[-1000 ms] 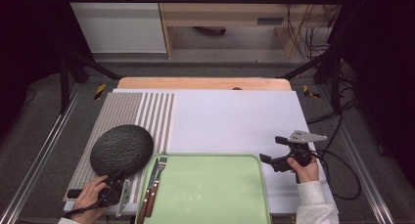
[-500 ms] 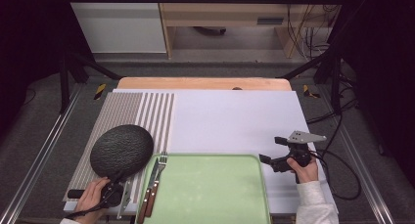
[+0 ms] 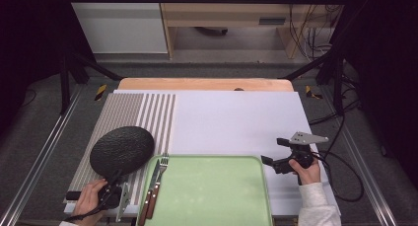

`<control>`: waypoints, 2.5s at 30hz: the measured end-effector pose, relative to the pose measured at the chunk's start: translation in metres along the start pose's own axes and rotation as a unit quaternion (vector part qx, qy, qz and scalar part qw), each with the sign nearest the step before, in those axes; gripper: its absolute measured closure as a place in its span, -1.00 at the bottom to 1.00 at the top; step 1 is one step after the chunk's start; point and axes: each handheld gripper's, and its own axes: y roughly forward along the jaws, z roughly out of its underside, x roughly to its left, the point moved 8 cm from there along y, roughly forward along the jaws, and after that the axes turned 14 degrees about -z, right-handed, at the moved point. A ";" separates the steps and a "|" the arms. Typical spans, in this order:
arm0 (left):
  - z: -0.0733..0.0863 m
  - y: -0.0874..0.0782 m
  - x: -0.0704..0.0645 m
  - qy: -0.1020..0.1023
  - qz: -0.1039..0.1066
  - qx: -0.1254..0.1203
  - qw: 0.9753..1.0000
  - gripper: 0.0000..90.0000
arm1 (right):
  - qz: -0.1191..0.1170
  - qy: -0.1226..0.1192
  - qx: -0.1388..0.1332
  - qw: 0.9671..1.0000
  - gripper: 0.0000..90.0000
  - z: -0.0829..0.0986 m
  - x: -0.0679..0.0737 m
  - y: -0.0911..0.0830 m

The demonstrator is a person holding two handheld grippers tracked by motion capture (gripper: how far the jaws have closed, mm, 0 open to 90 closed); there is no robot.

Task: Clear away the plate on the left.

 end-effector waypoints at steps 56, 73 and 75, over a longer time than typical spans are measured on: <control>-0.022 -0.011 0.022 -0.033 0.009 -0.008 0.999 0.93 | 0.003 -0.001 0.001 1.000 -0.99 0.000 -0.001 -0.001; -0.040 -0.021 0.034 -0.031 0.001 -0.031 0.999 0.93 | 0.002 0.001 0.002 1.000 -0.99 0.001 -0.001 0.000; -0.043 -0.022 0.034 -0.029 0.003 -0.033 0.999 0.93 | 0.003 0.000 0.003 1.000 -0.99 0.001 -0.001 0.000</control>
